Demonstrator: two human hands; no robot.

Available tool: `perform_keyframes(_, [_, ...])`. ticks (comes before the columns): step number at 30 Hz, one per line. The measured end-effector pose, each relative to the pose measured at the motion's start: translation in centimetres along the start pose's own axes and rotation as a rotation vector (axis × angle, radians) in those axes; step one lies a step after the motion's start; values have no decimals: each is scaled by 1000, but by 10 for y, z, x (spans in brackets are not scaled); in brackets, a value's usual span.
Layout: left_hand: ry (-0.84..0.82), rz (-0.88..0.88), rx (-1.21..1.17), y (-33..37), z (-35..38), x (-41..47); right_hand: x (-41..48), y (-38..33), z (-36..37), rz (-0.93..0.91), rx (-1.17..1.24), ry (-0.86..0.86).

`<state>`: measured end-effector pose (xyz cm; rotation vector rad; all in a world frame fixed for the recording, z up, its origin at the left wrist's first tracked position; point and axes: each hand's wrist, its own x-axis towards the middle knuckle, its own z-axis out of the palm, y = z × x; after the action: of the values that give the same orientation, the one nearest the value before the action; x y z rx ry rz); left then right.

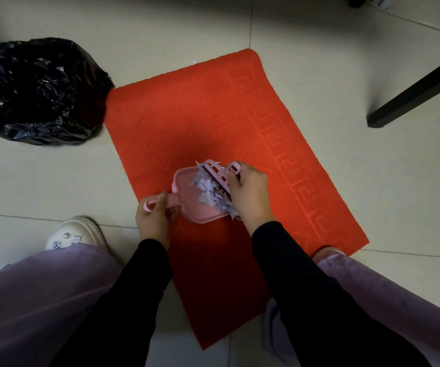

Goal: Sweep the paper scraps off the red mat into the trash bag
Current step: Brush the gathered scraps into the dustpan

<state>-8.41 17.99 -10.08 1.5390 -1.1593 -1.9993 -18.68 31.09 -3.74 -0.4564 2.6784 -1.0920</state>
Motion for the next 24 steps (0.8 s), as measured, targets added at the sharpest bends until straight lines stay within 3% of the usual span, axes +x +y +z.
perform_keyframes(12, [117, -75, 31, 6, -4, 7, 22, 11, 2, 37, 27, 42])
perform_keyframes(24, [103, -122, 23, 8, -5, 6, 17, 8, 1, 77, -99, -178])
